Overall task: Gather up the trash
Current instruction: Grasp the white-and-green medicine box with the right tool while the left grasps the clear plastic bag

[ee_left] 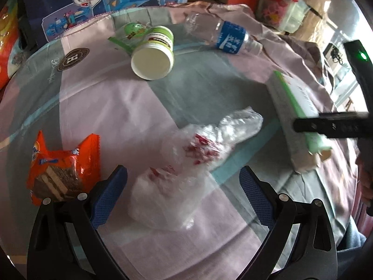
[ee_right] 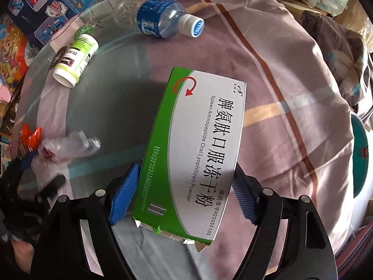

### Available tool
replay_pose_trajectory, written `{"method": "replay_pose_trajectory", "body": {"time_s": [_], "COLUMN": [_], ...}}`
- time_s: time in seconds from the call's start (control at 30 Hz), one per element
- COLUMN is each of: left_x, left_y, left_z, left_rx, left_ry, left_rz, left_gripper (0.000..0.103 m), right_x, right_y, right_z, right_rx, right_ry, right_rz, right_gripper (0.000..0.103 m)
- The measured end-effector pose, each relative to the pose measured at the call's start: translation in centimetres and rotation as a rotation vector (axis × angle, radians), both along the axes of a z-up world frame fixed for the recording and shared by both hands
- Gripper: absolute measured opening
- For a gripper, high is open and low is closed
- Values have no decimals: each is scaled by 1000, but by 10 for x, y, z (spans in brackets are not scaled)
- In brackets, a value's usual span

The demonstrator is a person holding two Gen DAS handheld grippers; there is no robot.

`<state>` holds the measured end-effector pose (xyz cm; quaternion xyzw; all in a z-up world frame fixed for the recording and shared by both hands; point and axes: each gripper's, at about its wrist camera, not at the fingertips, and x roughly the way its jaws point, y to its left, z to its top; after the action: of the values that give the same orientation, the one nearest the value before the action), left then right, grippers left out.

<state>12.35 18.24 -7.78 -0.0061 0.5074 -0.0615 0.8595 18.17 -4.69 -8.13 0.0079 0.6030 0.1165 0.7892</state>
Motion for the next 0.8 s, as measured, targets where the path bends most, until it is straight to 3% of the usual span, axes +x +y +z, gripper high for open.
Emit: {"method": "replay_pose_trajectory", "body": {"time_s": [0.13,0.2,0.23,0.27,0.43,0.8], "left_x": [6,8,7,7,6,6], "left_y": [-3,-9,-12,-14,-25,-76], "left_z": [-1,-3,-3,-2,9,43], "left_rx": [-7,-14,6,3,-20,-41], "left_ry": [-2,10,3,3,-6,-47], "left_rz": [-15,-26,-22,-24,-9,-44], "left_gripper": [94,58,51,30,27,27], "right_x": [-1,-3,-5,-5,-12,-24], "right_y": [-11,-17,-21,-24,-36,-85], "right_z": [0,0,1,2,9,37], "right_rx": [5,13,15,16,11,128], "right_ry": [3,5,4,2,-33,-82], "right_rz": [-13,-18,-19,-18,-5,-12], "right_gripper": [74,74,74,74,73,69]}}
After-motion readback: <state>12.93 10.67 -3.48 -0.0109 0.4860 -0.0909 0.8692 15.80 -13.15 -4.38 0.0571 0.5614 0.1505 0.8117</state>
